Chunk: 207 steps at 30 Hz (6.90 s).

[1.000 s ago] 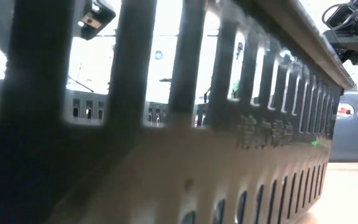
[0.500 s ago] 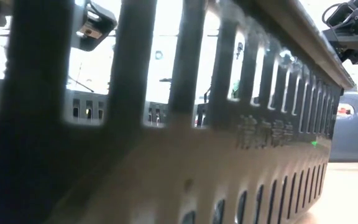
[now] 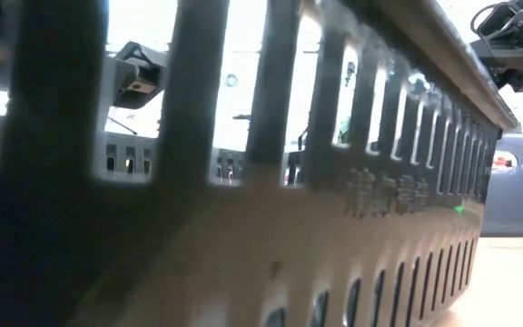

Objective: Stack baskets on shelf by color
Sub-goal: Stack the middle black bin on the bottom black bin, then put the top black bin on the bottom black bins

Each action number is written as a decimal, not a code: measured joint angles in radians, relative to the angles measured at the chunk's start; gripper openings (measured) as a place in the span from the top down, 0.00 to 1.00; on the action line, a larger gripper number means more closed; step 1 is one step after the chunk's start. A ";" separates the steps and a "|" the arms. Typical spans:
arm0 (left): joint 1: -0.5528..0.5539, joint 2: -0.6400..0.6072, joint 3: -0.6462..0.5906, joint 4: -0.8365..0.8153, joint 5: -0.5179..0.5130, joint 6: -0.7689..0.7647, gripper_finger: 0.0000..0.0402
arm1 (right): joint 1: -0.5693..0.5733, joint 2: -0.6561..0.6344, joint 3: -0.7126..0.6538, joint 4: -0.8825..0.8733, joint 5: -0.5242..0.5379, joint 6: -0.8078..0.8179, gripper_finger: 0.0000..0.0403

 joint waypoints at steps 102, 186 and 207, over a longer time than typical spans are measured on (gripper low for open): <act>-0.137 0.187 0.377 -0.051 -0.045 0.057 0.97 | 0.000 0.000 0.000 0.000 0.000 0.000 0.71; 0.167 0.042 0.403 -0.390 -0.121 -0.357 0.48 | 0.000 0.000 0.000 0.011 0.000 0.000 0.71; 0.509 -0.260 -0.089 -0.279 -0.150 -0.271 0.64 | 0.000 0.000 0.000 0.045 0.000 0.000 0.71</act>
